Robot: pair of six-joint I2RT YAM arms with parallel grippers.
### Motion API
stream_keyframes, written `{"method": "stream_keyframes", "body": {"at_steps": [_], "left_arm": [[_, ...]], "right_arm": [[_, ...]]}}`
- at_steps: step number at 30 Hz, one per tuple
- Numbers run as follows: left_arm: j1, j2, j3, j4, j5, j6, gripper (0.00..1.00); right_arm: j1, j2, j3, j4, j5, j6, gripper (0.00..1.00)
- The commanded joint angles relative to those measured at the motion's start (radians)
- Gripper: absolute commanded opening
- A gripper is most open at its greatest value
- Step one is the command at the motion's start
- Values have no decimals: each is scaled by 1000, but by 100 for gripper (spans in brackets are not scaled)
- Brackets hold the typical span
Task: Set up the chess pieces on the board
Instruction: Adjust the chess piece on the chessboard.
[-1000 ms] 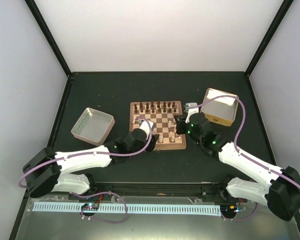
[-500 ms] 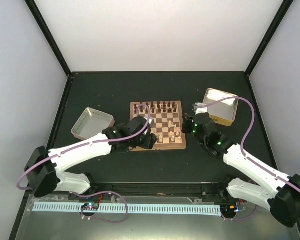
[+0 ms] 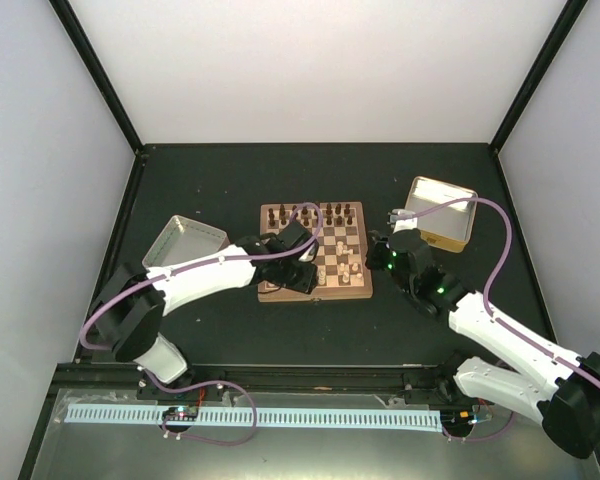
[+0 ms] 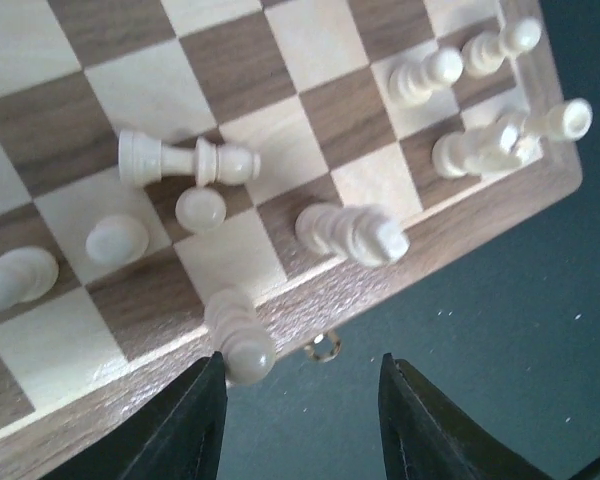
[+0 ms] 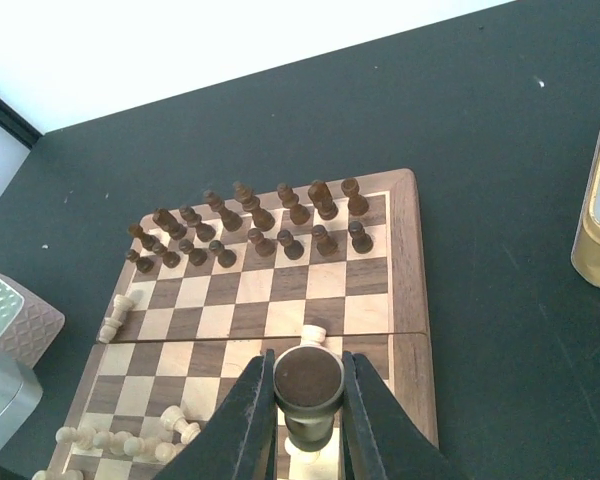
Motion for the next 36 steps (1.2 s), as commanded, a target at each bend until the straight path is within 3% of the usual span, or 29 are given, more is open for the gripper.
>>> {"method": "stream_keyframes", "body": {"at_steps": [1,6,29,36], "left_arm": [[14,46,70,-16,7,2,42],[18,80,91,-53,-16,8,29],[19,94,95,-43,-41,25,32],[19,112,115,-36,-52,36,24]], "right_arm": [[-8,-15,-14,42,15,-14,12],[-12,-13,-20,48,11,-21,12],[-20,16,-14,65,-15,-19,12],[-19,19,-11,66,-17,-21,12]]}}
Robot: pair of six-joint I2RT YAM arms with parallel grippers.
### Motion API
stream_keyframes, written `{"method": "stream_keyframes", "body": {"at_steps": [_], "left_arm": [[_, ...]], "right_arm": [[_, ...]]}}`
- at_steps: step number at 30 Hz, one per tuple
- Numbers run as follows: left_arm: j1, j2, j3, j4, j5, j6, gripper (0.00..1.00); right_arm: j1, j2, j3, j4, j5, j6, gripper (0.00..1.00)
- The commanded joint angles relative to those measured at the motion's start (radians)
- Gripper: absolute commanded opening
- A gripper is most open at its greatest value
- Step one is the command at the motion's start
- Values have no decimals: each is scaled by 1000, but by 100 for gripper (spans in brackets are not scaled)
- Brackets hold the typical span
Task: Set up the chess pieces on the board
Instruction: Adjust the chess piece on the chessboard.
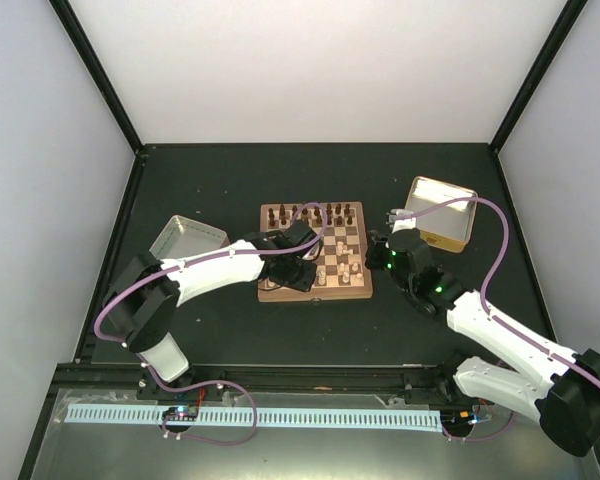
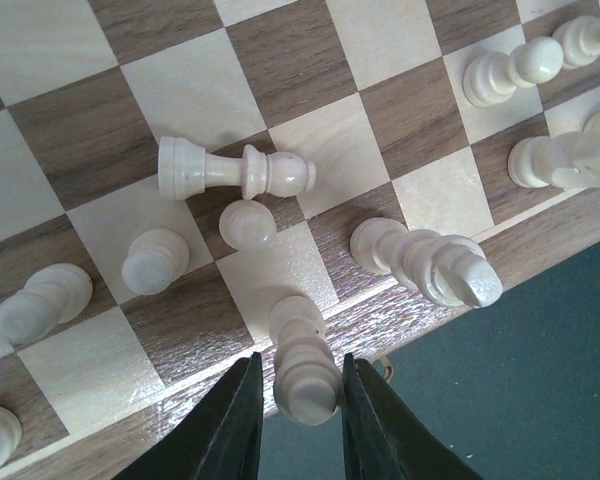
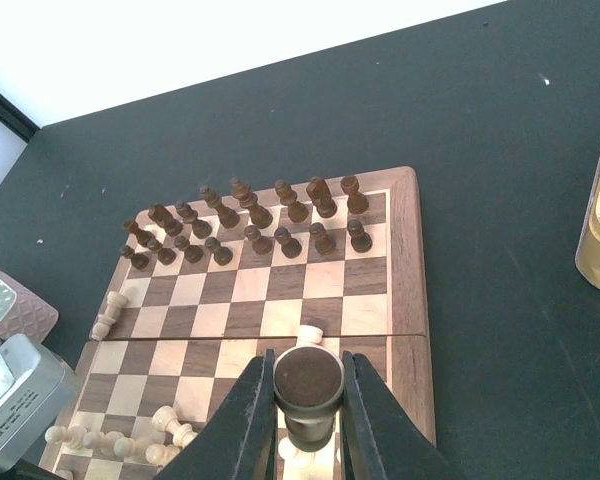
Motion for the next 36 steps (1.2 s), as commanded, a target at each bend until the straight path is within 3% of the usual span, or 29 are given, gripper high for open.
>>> {"method": "stream_keyframes", "body": {"at_steps": [1,20,36], "left_arm": [[3,20,47,9,-18,15,22],[-1,9,37,49,-50,18,18],[-1,-43,25,58,-2,11,37]], "right_arm": [[-5,2,4,27,2,-1,12],[-5,19,2,39,-12,-2,12],[-5,1,13,46,-63,-22,12]]}}
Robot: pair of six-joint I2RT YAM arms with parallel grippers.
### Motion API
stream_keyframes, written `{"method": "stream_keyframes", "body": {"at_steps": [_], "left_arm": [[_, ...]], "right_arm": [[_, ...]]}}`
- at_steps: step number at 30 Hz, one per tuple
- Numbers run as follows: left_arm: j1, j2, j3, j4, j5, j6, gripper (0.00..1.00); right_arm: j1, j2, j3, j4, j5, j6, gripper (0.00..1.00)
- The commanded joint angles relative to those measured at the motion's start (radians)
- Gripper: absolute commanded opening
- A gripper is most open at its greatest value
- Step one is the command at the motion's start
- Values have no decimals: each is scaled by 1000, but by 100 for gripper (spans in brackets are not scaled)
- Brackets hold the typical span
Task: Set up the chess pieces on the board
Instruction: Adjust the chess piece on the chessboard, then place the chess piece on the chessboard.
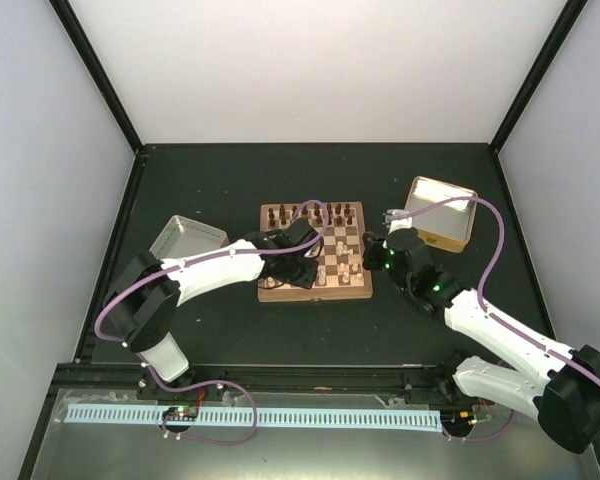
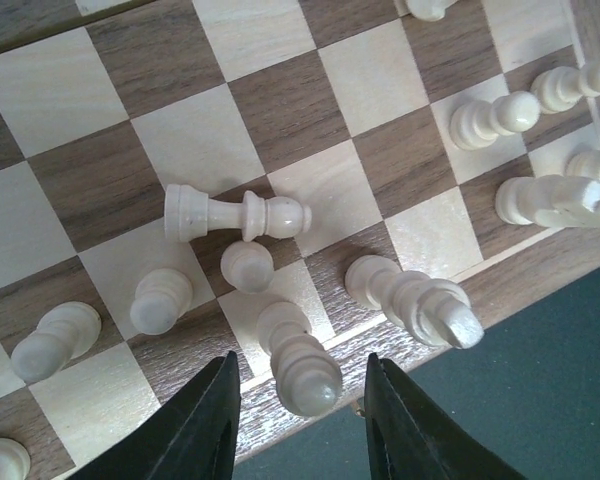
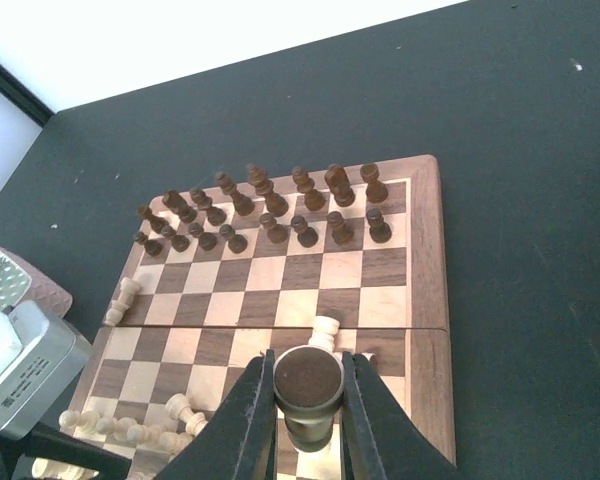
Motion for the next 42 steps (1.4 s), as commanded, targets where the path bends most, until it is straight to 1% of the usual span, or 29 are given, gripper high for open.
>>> {"method": "stream_keyframes", "body": {"at_steps": [1,5,9,12,14,15,17,19,21,23,27,30,36,39,42], "left_arm": [[0,-68,19,24,33,2,38],[4,-183,-18,71,31,-15,41],[17,-347,-139,220,10,-27,42],[33,-501,-257,363,1,-36,43],[42,-577,-335,469,8,-36,47],[44,-608,-368,546,13,-30,51],[45,-663,-433,658,15,-7,57],[47,-696,-482,733,18,19,61],[53,-713,-510,782,27,37,62],[55,-721,-536,829,41,55,62],[59,-725,-570,923,83,102,62],[60,-703,-570,976,109,165,62],[61,-654,-514,979,139,306,57],[61,-637,-492,982,173,388,53],[62,-627,-482,984,176,461,47]], "right_arm": [[-4,-24,17,35,-51,-35,12],[-12,-18,44,60,-197,-90,12],[-32,19,91,72,-355,-35,12],[-56,70,117,110,-463,95,12],[-66,113,132,154,-540,209,12],[-67,134,136,182,-580,287,12],[-68,171,132,285,-662,416,12],[-68,203,112,403,-727,555,12],[-67,226,89,508,-773,683,11],[-66,236,74,569,-796,777,11],[-65,241,69,581,-818,882,11],[-62,249,62,583,-840,933,11],[-56,264,67,606,-885,984,11],[-56,269,71,616,-903,988,11],[-56,274,75,622,-923,982,10]]}}
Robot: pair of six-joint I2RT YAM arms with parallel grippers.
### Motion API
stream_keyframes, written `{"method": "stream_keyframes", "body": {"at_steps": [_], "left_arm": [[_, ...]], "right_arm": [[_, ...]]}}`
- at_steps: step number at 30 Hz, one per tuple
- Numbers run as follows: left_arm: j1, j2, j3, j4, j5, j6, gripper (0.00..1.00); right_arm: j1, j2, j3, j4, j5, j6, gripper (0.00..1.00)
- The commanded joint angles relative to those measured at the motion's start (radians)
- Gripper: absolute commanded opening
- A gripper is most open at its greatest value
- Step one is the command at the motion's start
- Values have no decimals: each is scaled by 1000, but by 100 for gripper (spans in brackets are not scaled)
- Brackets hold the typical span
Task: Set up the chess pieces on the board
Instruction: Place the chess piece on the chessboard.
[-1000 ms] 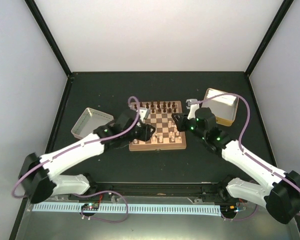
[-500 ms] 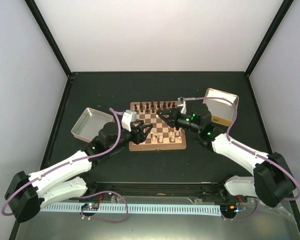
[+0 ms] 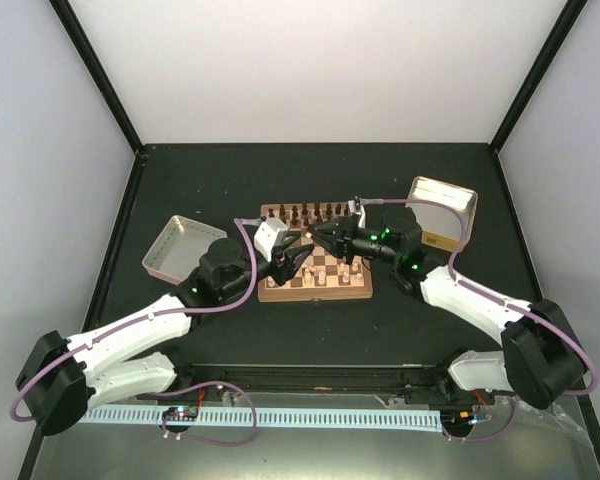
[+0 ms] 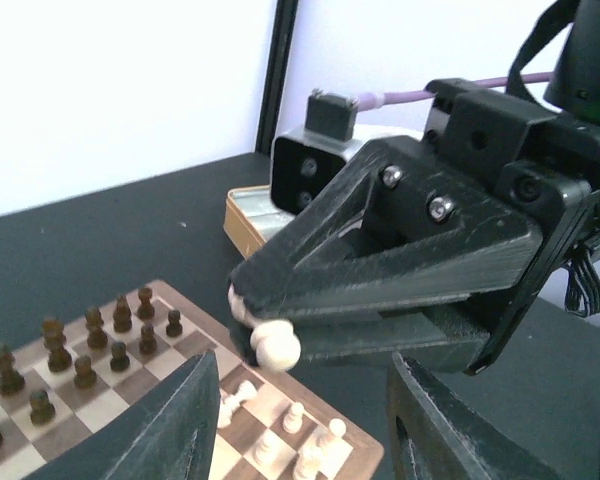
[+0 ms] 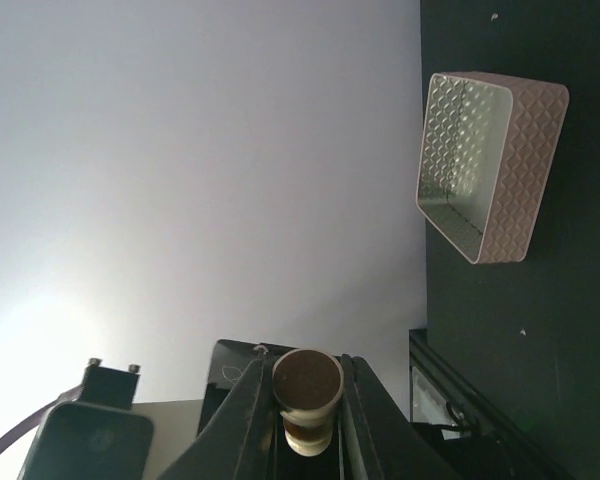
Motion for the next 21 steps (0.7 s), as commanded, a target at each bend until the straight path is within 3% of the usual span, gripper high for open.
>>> {"method": "stream_keyframes", "body": {"at_steps": [1,9,16,21], "left_arm": [[7,14,57,61,40,163,46],[8,61,67,89,45,182,31],[8,61,64,111,35,178,26],[8,57,64,102,12,183,14]], "right_arm": [[6,5,5,41,-56,23,10],[6,14,-4,79,-76,37,9],[7,21,-4,78,-85,32,9],[6,26,-4,59,-78,10,9]]}}
